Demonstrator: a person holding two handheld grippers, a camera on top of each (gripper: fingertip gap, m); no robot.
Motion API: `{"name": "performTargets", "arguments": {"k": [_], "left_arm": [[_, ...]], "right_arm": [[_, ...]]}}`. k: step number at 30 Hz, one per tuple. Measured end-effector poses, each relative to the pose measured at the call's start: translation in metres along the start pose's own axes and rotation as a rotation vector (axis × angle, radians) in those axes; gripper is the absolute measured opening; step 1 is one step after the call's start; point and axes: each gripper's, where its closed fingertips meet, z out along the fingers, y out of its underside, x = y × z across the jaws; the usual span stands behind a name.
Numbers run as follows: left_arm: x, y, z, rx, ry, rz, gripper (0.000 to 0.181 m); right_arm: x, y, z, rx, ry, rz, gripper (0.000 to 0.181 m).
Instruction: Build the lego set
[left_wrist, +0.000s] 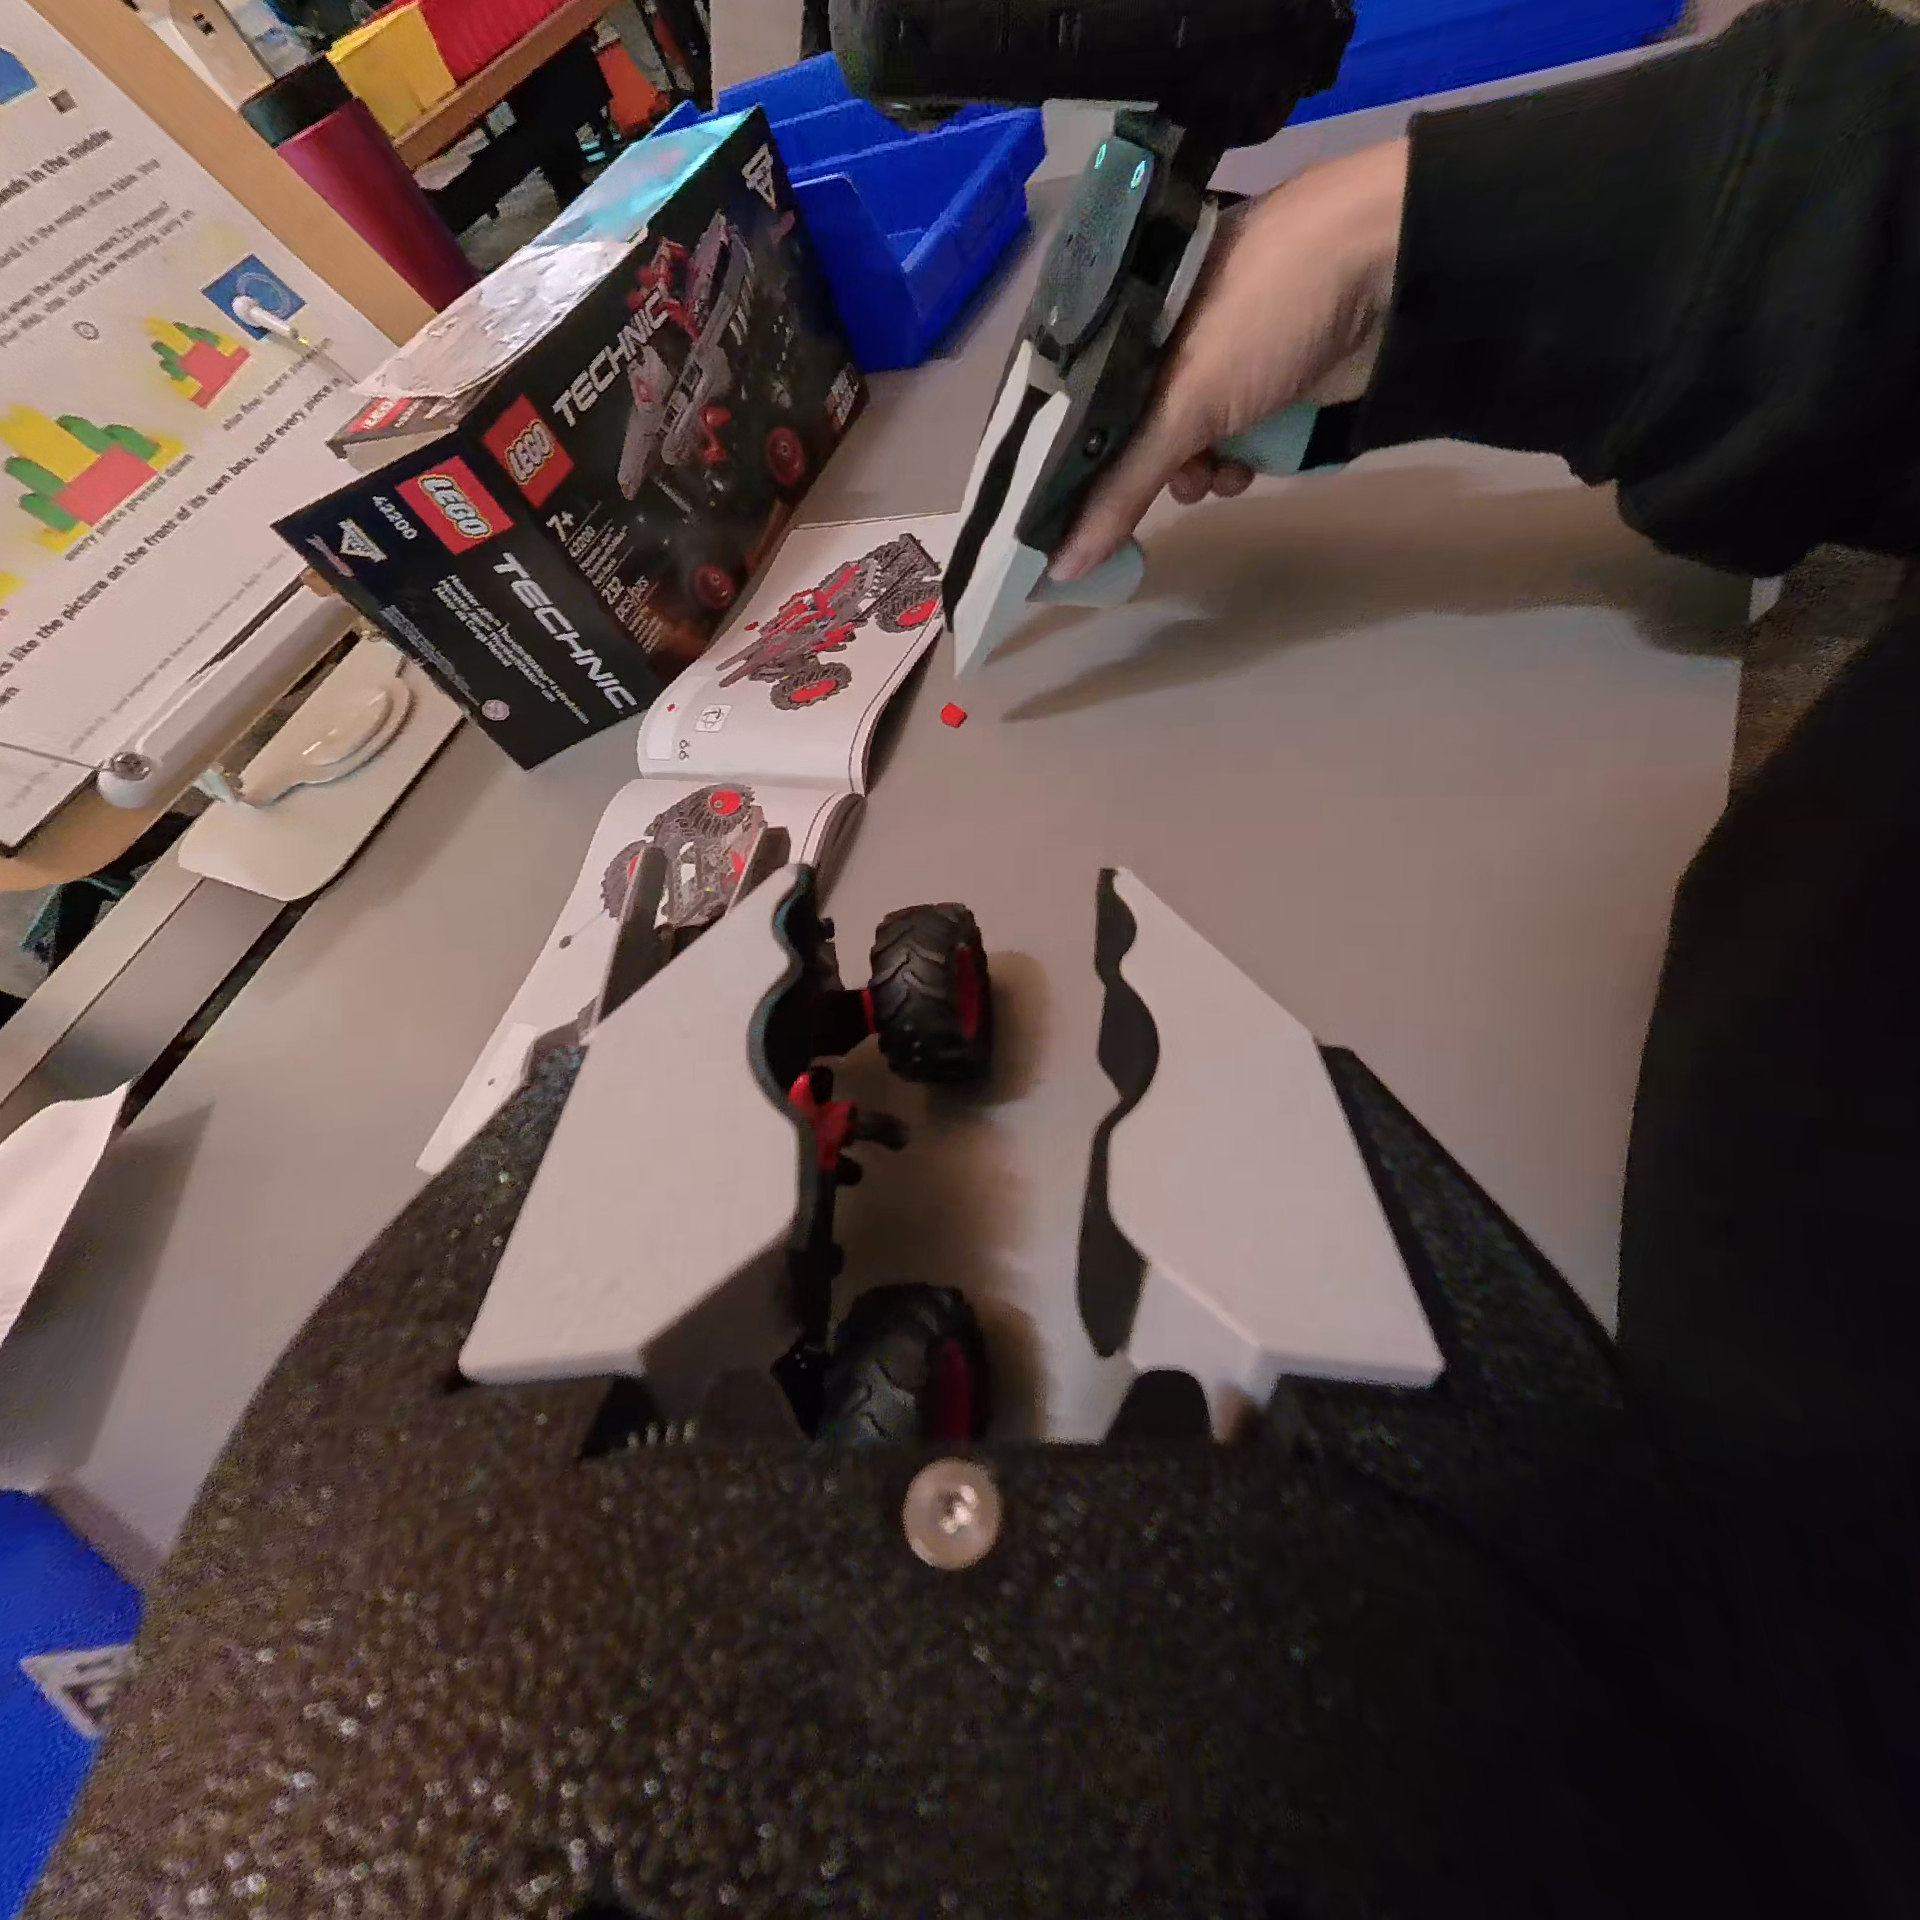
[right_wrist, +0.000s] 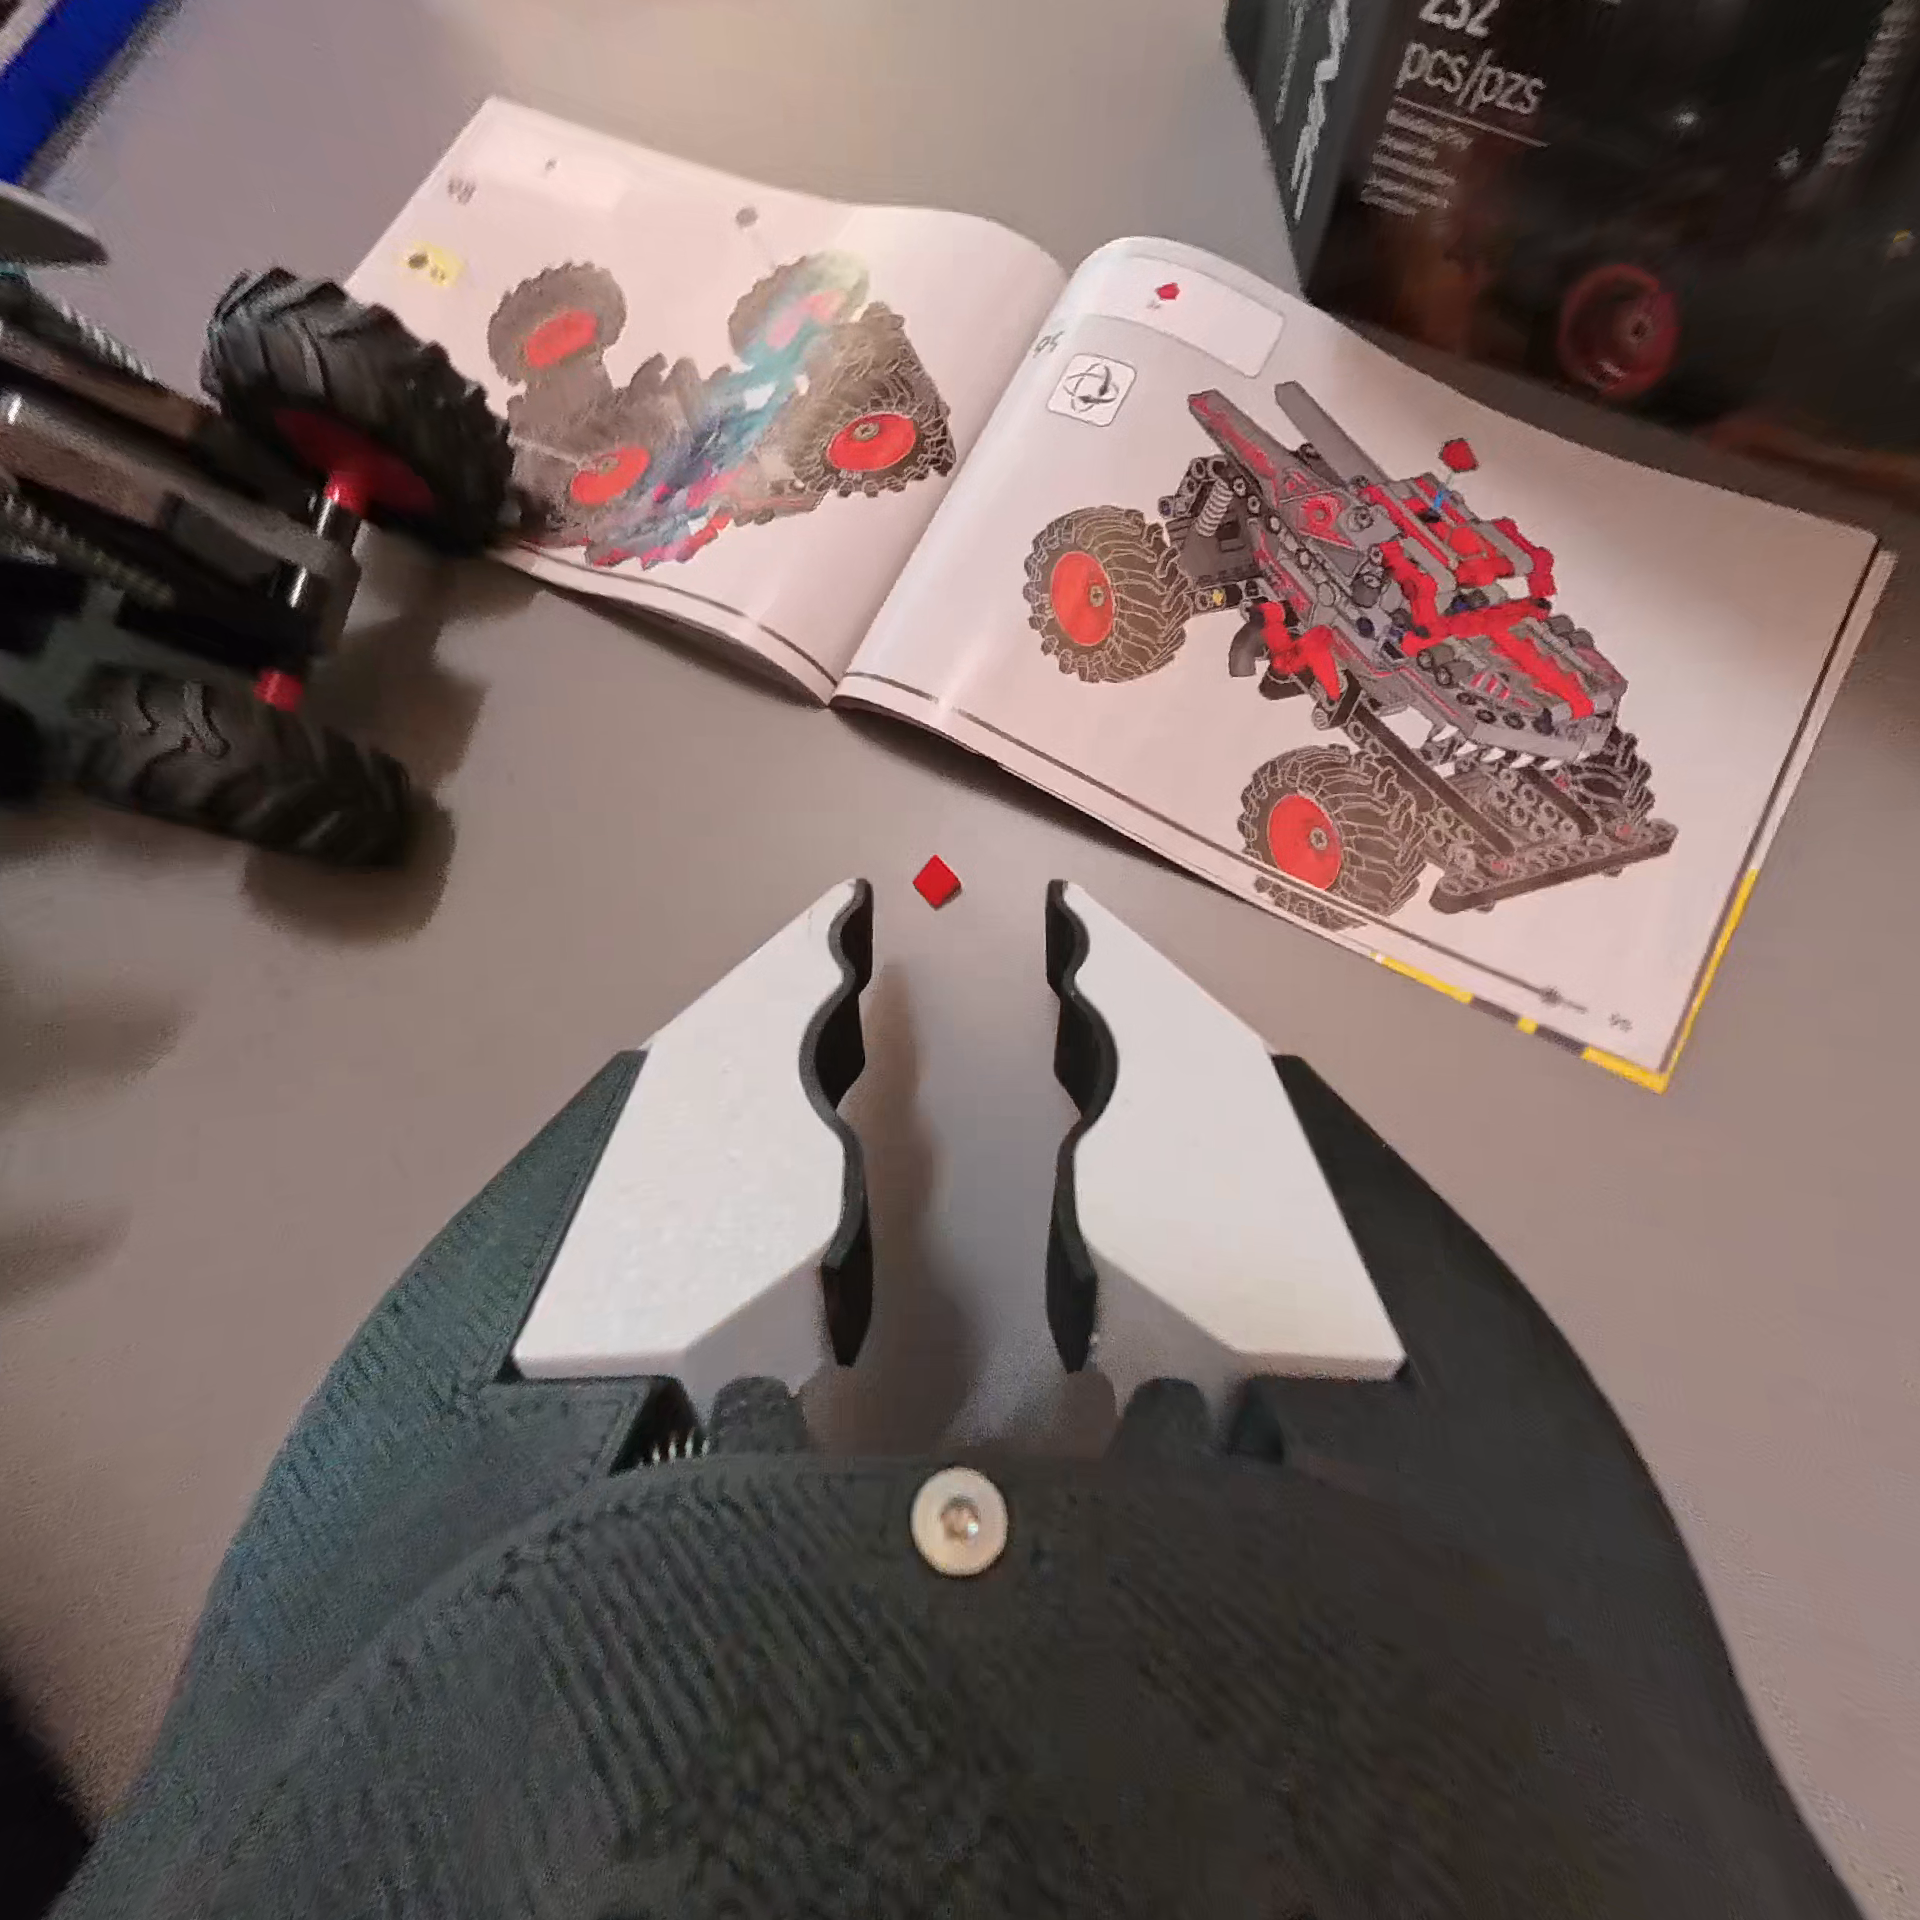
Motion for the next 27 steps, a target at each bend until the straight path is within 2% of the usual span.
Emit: {"name": "performTargets", "arguments": {"k": [7, 11, 16, 24, 27], "left_arm": [[-0.002, -0.004, 0.003, 0.055, 0.035, 0.032, 0.048], [-0.012, -0.005, -0.005, 0.101, 0.026, 0.019, 0.047], [-0.03, -0.002, -0.016, 0.134, 0.018, 0.025, 0.045], [-0.048, 0.005, -0.021, 0.172, 0.029, 0.013, 0.045], [-0.049, 0.007, -0.018, 0.175, 0.034, 0.01, 0.045]], "right_arm": [[-0.003, 0.014, 0.018, -0.062, 0.085, 0.052, 0.028], [-0.004, 0.009, 0.024, -0.041, 0.124, 0.061, 0.026], [-0.005, 0.011, 0.025, -0.069, 0.194, -0.012, 0.009], [-0.026, 0.016, 0.022, -0.06, 0.016, -0.197, 0.009], [-0.016, 0.018, 0.018, -0.075, 0.057, -0.194, 0.019]]}}
